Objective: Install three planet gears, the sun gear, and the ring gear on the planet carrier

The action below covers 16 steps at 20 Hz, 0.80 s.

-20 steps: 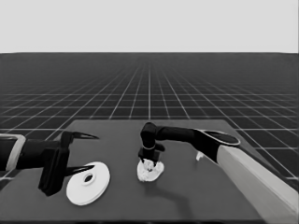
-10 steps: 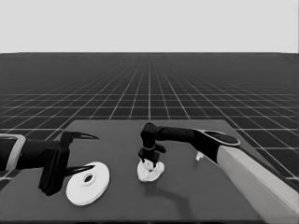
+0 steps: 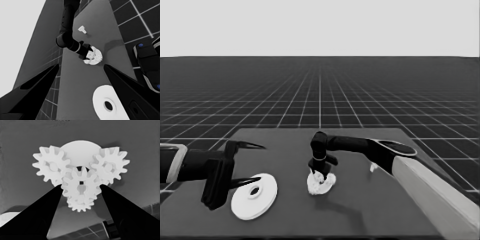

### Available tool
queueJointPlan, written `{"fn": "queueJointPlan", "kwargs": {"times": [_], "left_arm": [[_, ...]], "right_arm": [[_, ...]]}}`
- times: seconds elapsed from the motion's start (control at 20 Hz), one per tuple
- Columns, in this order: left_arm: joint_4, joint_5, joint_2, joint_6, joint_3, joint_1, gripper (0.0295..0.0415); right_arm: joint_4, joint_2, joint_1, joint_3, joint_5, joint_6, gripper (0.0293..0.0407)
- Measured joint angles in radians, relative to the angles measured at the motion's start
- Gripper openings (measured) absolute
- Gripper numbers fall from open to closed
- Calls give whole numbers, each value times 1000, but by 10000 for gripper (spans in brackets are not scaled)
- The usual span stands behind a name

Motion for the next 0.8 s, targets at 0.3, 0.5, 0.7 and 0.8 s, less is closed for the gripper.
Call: {"fn": "queueJointPlan", "kwargs": {"times": [0.3,0.5,0.7,0.8], "left_arm": [[0,0,0,0,0,0,385],[0,0,0,0,0,0,385],[0,0,0,0,0,0,385],[0,0,0,0,0,0,385]], "right_arm": [[0,0,0,0,0,63,309],[0,0,0,0,0,105,310],[0,0,0,0,0,147,309],[0,0,0,0,0,168,309]]}}
